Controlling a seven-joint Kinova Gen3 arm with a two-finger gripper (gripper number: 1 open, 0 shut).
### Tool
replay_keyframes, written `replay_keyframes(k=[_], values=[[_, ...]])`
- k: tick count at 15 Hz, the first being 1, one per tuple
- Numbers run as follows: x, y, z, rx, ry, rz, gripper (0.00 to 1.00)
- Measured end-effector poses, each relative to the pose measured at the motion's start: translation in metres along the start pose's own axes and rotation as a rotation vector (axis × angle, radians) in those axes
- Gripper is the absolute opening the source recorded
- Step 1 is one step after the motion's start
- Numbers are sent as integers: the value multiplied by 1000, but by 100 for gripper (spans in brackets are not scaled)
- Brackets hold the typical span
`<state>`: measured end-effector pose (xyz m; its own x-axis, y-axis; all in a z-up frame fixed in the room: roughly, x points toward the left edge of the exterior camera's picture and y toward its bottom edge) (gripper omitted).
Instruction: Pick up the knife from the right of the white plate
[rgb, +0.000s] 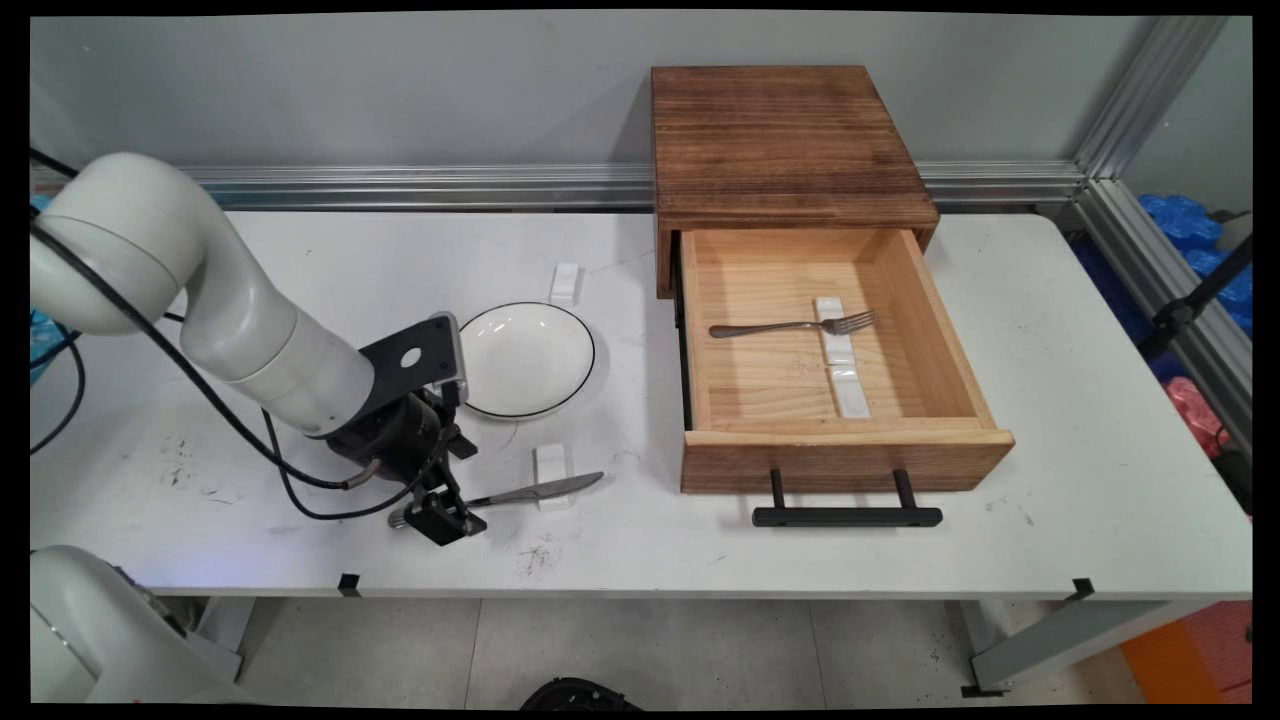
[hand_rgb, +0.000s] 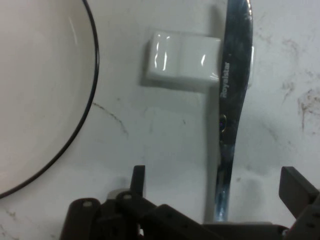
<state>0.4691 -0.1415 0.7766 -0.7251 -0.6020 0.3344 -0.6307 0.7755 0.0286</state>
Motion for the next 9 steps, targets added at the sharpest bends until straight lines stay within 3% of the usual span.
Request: replay_keyframes(k=[4,5,9], values=[[0,-1,4,6,-3,-1,100],[0,-1,4,7,-3,-2,0],[1,0,6,6,-3,-2,0]])
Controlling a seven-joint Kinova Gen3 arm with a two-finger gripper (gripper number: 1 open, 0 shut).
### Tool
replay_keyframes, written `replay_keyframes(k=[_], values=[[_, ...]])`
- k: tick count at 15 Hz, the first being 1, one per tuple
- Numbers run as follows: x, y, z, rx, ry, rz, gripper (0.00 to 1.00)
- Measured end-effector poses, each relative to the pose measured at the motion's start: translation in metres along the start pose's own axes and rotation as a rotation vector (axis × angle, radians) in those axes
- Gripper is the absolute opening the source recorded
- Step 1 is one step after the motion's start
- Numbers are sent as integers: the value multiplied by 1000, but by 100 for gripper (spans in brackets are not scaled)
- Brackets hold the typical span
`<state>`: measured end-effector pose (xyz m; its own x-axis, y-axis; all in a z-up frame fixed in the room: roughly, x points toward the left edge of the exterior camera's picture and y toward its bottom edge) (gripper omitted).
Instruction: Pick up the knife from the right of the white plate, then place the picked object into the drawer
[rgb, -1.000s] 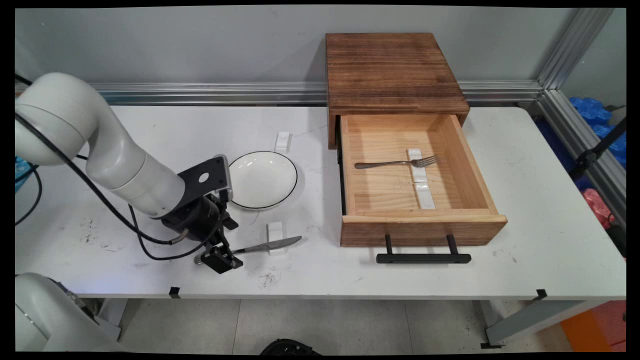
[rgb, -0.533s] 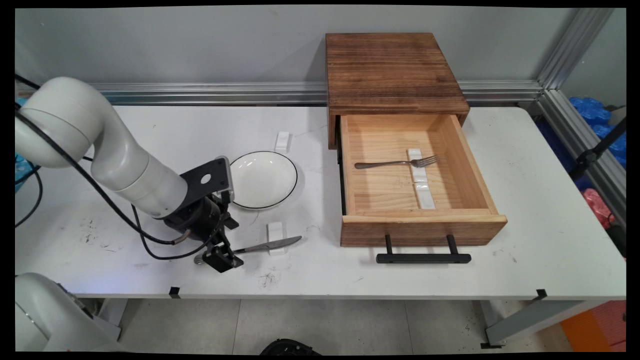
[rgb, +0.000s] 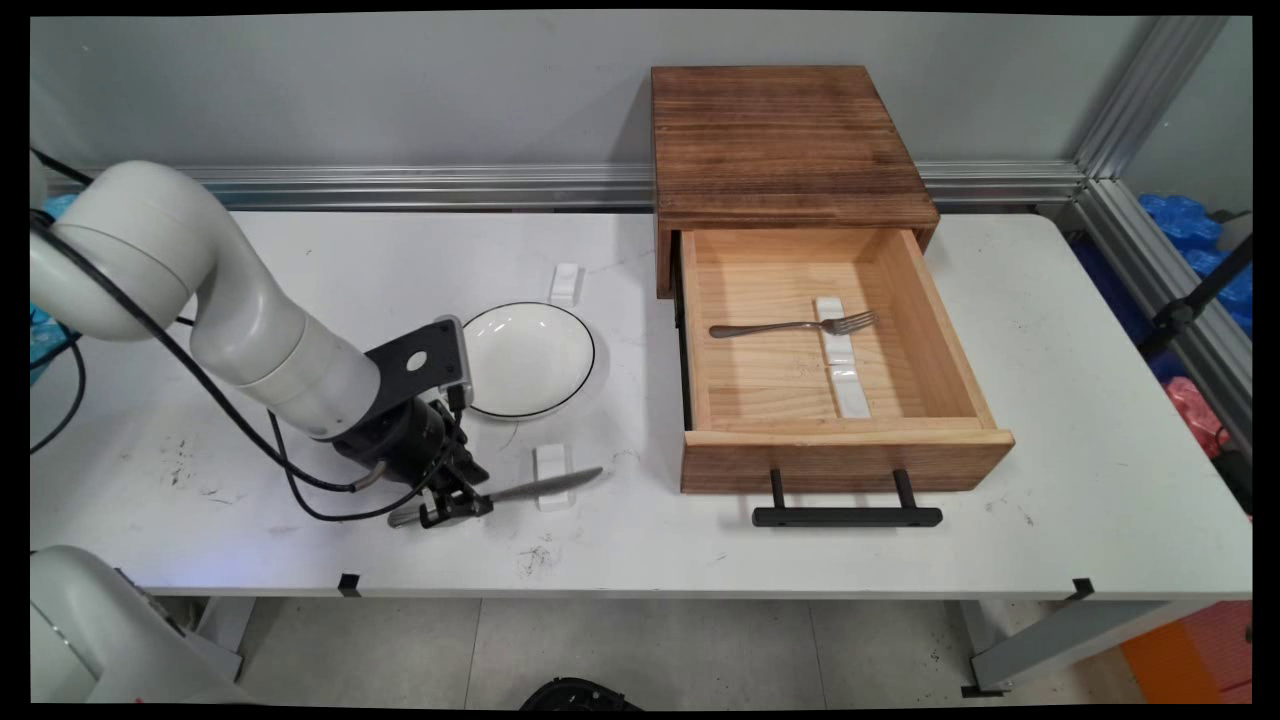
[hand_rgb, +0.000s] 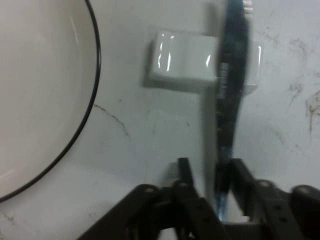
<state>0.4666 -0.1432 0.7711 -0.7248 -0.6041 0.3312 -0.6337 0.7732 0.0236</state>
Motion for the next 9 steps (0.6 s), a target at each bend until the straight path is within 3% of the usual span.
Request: replay_keyframes(k=[9], values=[[2,4,-1,-5,-1,-2,0]])
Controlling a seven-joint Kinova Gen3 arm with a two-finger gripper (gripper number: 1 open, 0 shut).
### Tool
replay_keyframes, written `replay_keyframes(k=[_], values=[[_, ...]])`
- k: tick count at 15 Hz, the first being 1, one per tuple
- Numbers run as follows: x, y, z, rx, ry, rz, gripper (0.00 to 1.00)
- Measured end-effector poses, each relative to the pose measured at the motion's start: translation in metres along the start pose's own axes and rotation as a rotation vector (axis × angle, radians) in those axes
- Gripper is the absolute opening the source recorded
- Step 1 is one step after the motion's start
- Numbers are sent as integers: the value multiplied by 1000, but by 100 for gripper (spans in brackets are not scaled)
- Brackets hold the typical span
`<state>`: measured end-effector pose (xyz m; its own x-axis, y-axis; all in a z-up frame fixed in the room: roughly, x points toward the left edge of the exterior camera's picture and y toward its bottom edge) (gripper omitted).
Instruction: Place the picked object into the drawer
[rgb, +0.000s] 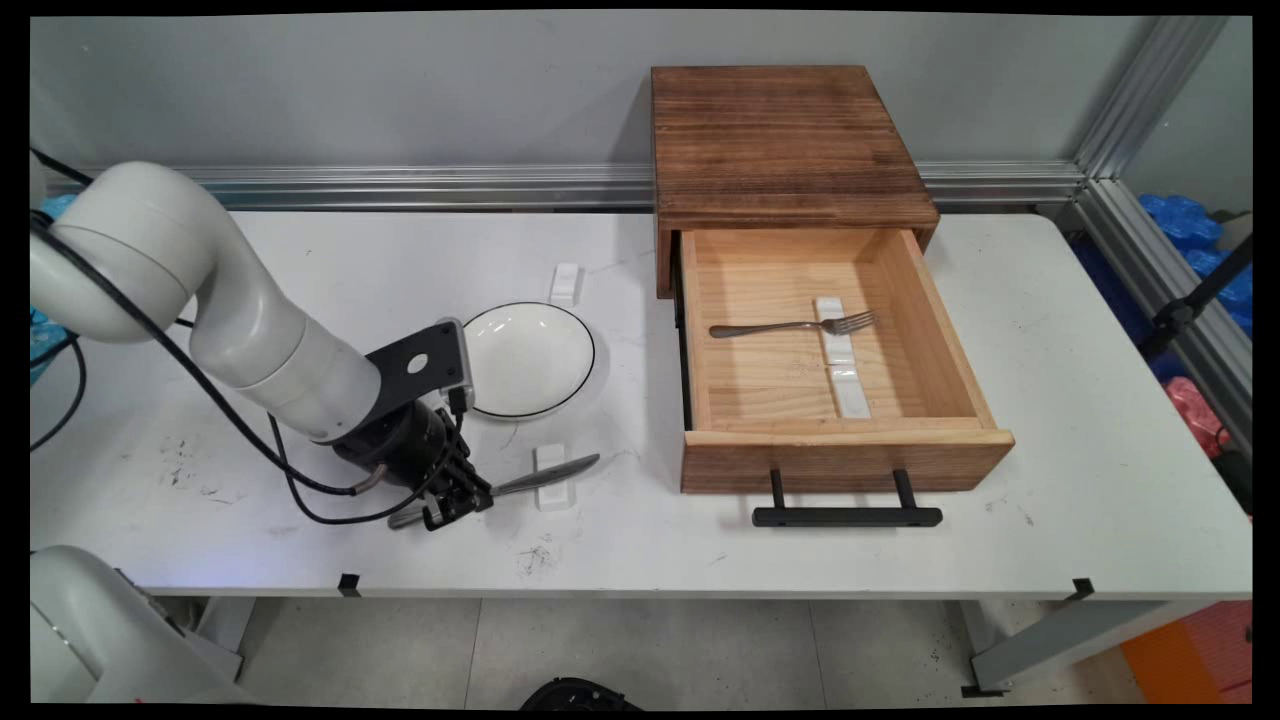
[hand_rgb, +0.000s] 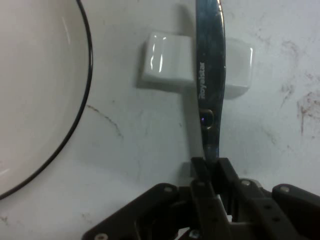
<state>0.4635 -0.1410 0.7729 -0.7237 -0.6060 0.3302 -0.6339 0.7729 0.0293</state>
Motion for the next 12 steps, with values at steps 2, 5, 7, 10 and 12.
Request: replay_keyframes(k=[2,5,7,10,12], values=[[2,0,-2,2,0,-1,0],[5,0,-7,0,-3,-4,0],[10,0,-12,-11,-10,-7,0],[19,-1,-25,-32,-14,-9,0],[25,-3,-36,-47,-17,-9,0]])
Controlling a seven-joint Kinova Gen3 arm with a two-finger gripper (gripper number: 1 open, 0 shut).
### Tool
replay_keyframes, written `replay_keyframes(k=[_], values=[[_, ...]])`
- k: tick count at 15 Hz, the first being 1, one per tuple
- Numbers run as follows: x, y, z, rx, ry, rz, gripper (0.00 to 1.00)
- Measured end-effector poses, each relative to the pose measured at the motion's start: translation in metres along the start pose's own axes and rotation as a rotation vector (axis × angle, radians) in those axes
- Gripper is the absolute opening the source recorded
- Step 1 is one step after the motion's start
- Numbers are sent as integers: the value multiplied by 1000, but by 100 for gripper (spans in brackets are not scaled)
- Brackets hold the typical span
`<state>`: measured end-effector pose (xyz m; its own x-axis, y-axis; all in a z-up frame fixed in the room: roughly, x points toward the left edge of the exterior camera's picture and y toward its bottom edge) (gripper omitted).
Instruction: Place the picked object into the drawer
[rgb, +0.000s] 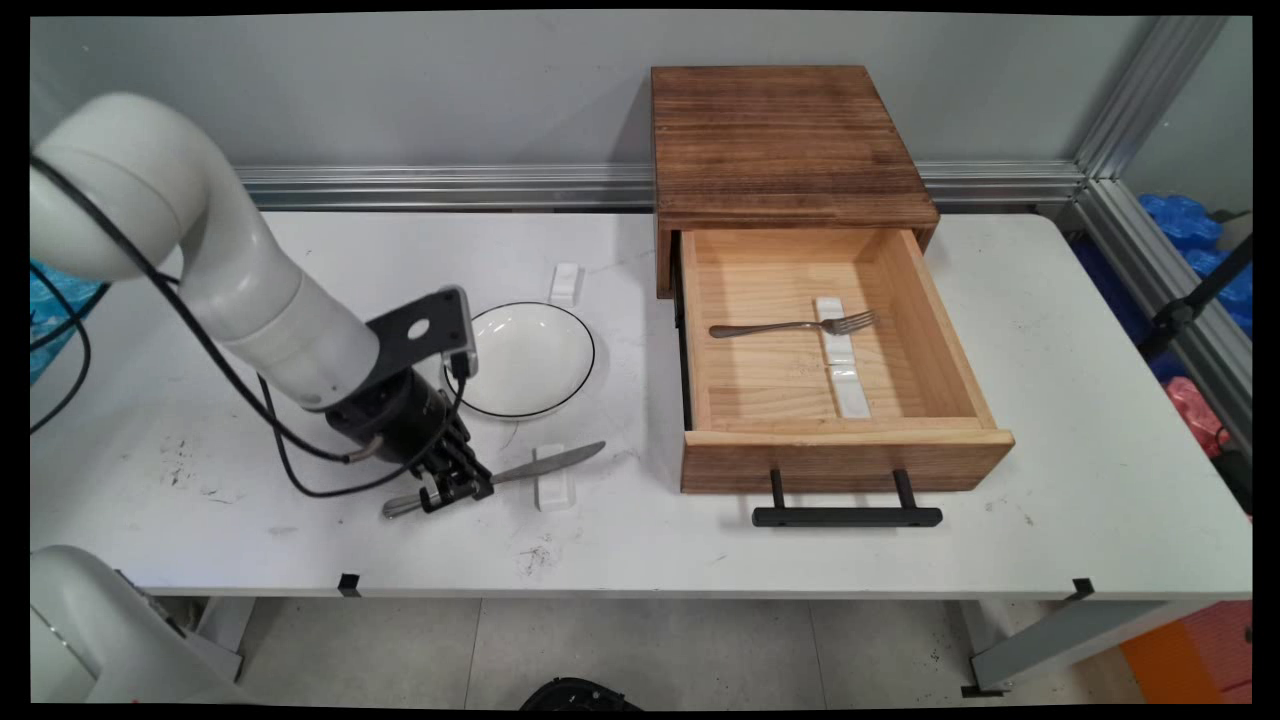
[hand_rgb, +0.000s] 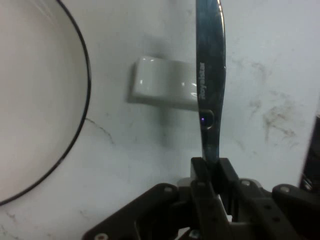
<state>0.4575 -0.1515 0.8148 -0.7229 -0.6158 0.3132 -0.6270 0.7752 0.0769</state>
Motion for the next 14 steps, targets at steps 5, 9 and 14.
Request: replay_keyframes(k=[5,9,14], values=[[16,-11,-30,-36,-2,9,0],[28,-23,-49,-61,0,25,0],[51,-41,-75,-104,10,54,0]])
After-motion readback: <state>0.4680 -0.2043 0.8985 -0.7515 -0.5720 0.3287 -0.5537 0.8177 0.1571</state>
